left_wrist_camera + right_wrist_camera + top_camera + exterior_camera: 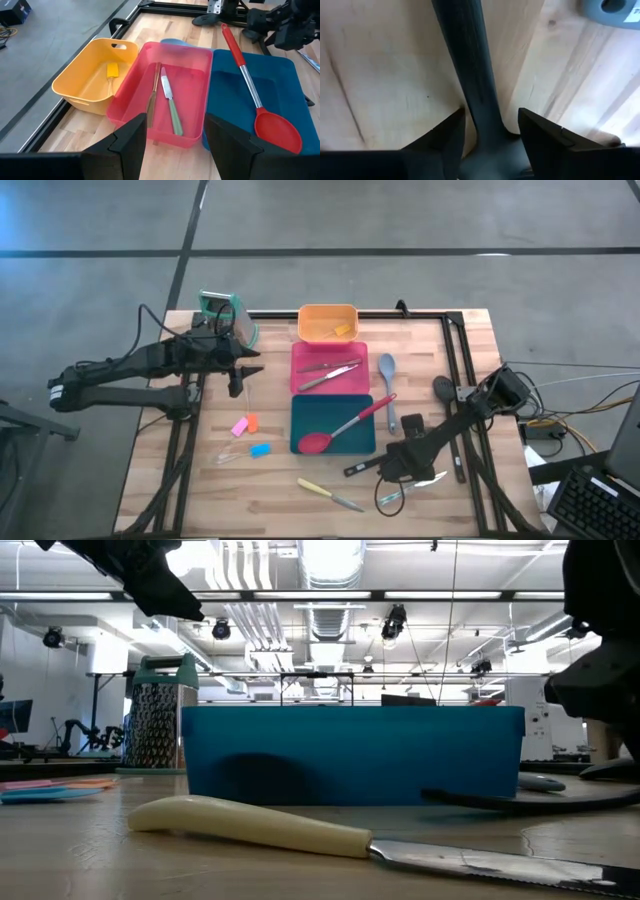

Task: Pick & Place Kitchen Items
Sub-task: Put the black spoon into the blue bin

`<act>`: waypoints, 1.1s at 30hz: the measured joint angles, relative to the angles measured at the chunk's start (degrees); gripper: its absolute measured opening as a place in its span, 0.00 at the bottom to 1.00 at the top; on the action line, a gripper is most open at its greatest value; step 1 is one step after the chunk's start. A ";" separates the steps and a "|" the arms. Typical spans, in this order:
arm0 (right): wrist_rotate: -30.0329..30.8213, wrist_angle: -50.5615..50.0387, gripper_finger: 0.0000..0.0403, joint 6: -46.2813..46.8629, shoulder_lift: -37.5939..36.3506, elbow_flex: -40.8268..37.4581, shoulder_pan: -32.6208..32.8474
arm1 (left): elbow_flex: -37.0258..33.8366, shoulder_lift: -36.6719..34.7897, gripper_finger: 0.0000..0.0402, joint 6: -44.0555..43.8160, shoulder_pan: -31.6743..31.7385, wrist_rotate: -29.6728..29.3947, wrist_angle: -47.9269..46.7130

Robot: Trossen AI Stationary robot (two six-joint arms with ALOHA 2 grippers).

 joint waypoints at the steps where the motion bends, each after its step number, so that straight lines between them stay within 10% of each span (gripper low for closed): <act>1: -0.09 0.12 0.41 0.00 0.00 -0.02 -0.02 | 0.00 0.00 0.50 0.00 0.02 -0.02 0.02; 11: -3.27 0.41 0.13 0.11 0.17 1.10 -0.02 | 0.00 0.00 0.50 0.00 0.01 -0.02 0.02; 33: -3.70 -2.80 0.13 0.33 -1.32 15.61 3.28 | 0.00 0.00 0.50 0.00 0.01 0.00 0.02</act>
